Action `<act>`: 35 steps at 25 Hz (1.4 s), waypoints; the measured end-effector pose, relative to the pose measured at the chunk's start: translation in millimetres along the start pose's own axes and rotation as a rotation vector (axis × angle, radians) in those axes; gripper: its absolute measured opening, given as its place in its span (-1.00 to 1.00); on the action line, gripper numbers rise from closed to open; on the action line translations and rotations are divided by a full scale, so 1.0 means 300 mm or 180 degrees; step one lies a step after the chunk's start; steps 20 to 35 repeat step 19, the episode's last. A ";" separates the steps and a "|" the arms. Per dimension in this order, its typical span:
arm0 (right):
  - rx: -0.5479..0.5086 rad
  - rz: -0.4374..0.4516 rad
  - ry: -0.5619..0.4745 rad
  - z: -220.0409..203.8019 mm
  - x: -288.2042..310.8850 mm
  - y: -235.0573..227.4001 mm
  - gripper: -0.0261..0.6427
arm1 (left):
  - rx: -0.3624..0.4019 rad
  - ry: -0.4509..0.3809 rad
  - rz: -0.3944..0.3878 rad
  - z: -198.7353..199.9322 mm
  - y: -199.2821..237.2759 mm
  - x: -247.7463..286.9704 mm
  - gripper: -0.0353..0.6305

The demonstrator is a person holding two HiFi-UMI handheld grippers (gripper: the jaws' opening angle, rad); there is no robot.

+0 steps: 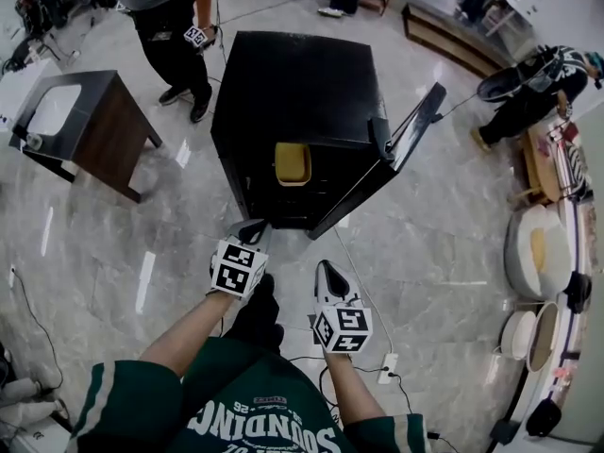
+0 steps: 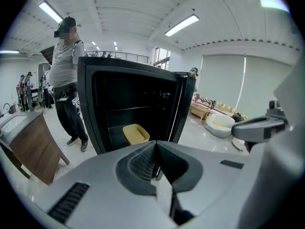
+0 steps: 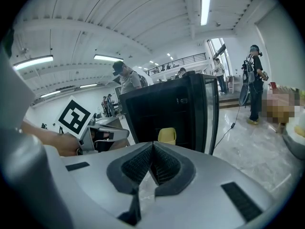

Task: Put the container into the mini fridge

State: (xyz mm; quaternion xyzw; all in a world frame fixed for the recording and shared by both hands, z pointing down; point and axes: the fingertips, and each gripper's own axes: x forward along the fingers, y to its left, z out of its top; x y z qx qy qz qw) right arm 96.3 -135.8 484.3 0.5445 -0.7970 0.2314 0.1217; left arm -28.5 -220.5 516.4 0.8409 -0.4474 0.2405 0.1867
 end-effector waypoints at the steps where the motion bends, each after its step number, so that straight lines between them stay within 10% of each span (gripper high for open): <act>1: -0.0009 0.0010 -0.0004 0.007 0.001 0.000 -0.82 | 0.0058 -0.0004 0.0013 0.008 -0.002 -0.005 -0.85; 35: -0.0078 0.0008 -0.0062 0.041 0.011 -0.026 -0.82 | 0.0125 -0.0039 0.0018 0.031 0.002 0.009 -0.85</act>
